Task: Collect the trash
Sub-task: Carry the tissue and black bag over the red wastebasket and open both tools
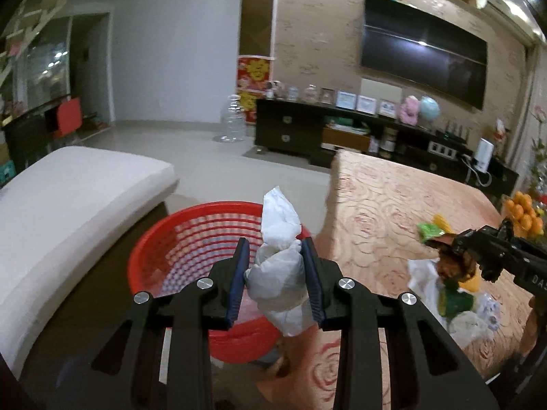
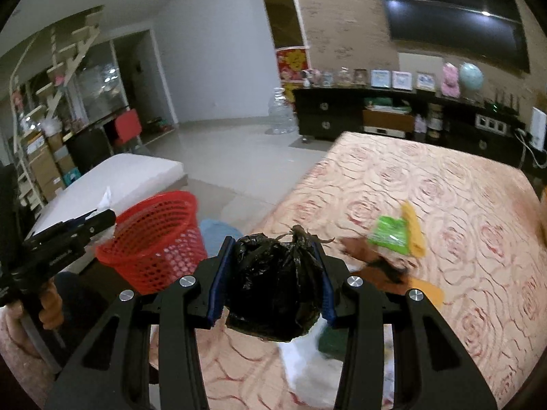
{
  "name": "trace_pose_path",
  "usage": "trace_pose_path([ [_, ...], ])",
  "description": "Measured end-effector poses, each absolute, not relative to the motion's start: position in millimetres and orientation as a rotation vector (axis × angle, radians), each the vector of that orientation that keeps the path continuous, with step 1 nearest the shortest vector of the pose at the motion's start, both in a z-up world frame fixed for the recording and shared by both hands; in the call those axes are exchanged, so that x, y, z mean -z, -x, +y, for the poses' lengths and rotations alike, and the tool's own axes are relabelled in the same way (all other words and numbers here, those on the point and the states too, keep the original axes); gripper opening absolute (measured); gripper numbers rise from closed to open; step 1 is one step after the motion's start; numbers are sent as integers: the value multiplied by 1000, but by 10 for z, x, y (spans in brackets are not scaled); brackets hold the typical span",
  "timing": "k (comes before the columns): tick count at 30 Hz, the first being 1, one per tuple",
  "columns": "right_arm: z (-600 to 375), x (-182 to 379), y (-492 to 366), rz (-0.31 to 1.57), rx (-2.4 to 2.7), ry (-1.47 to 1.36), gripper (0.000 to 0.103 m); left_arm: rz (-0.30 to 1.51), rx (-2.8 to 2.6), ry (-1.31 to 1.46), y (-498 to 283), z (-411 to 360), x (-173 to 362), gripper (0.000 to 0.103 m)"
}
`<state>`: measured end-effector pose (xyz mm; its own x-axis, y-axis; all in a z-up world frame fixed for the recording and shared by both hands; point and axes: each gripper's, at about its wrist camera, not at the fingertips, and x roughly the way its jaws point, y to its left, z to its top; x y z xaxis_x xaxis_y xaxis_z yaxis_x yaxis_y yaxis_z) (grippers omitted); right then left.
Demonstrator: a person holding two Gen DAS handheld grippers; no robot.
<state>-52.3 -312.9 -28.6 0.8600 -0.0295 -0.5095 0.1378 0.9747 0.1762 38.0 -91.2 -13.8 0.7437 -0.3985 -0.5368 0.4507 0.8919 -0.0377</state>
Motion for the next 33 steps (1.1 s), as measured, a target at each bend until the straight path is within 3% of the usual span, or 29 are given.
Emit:
trace_pose_path([
  [19,-2312,-165,-467,582,-255,-206,42,581,315,-43,-783,-443,197,31],
  [33,-2142,194,-895,687,-305,-239,42,708,347,-55,-1022,-504,514,31],
])
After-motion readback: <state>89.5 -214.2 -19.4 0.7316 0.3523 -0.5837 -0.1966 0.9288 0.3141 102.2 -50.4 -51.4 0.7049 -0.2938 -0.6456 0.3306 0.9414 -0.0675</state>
